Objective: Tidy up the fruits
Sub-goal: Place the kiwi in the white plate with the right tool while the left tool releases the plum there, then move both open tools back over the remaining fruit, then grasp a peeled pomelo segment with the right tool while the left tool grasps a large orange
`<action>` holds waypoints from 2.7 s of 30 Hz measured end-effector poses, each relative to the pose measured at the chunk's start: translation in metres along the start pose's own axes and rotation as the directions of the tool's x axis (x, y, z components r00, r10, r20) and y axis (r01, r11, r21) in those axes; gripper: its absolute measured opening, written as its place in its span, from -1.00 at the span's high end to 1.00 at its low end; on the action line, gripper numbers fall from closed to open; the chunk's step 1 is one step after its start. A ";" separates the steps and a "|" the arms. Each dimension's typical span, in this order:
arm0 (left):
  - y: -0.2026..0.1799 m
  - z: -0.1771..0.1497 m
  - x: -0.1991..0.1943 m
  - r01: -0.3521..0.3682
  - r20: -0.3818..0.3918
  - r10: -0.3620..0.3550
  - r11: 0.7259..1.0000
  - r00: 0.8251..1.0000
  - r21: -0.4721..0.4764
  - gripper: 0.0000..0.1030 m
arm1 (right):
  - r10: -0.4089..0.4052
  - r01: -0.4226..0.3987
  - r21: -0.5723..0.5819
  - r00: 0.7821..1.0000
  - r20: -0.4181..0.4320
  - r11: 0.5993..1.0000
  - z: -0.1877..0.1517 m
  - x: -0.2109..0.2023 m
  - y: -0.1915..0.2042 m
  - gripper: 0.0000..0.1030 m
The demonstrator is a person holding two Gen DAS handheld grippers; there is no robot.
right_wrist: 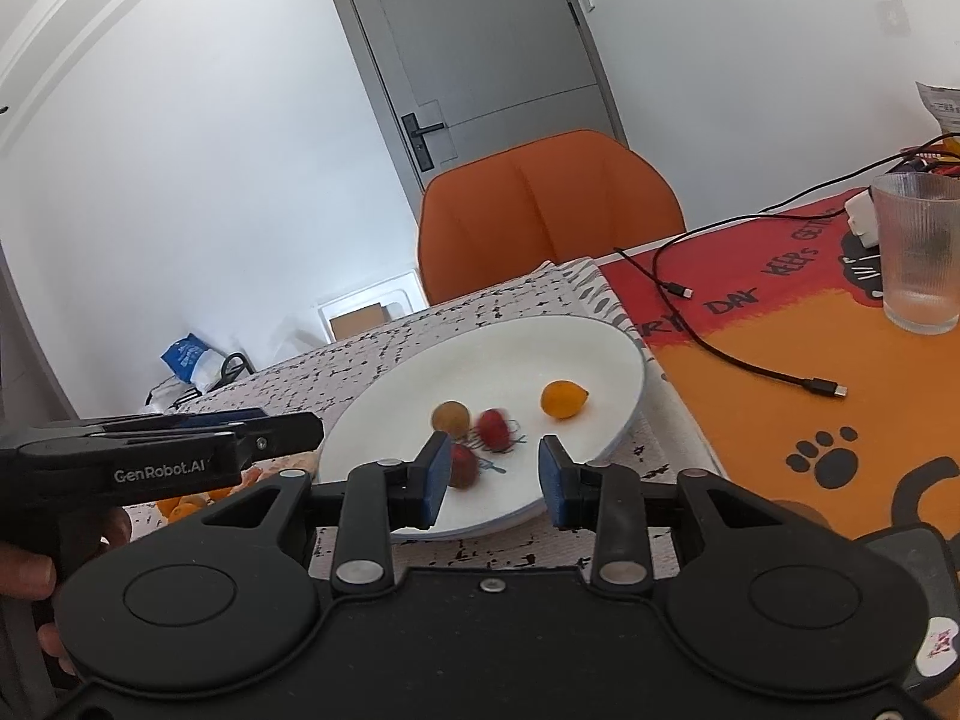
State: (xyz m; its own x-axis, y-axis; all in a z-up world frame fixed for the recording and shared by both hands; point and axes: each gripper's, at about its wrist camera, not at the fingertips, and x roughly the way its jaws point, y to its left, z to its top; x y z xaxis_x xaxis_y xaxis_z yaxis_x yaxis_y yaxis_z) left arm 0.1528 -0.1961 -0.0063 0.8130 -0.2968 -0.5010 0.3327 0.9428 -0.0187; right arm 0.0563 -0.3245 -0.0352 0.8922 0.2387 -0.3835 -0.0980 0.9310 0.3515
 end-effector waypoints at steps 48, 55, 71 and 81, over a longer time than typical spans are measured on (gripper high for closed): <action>0.114 -0.059 -0.029 -0.202 -0.066 0.193 0.955 0.979 -0.218 -0.60 | 0.105 -0.114 -0.162 0.993 -0.063 0.980 -0.007 0.033 0.093 -0.93; 0.122 -0.067 -0.021 -0.186 -0.091 0.168 0.950 0.982 -0.250 -0.50 | 0.117 -0.132 -0.183 0.989 -0.094 0.974 -0.011 0.045 0.106 -0.93; 0.140 -0.068 -0.041 -0.111 -0.043 0.103 0.955 0.994 -0.273 0.30 | 0.158 -0.203 -0.248 0.969 -0.192 0.947 -0.020 0.081 0.143 -0.36; 0.145 -0.073 -0.038 -0.085 -0.067 0.068 0.952 0.995 -0.295 0.28 | 0.094 -0.165 -0.302 0.967 -0.239 0.939 -0.031 0.103 0.152 -0.13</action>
State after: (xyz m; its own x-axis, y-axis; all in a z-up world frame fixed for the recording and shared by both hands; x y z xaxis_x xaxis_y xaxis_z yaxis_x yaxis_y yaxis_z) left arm 0.1352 -0.0369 -0.0532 0.8000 -0.2212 -0.5578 0.1068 0.9672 -0.2305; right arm 0.1194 -0.1498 -0.0480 0.7478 0.3838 -0.5418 -0.3727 0.9180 0.1358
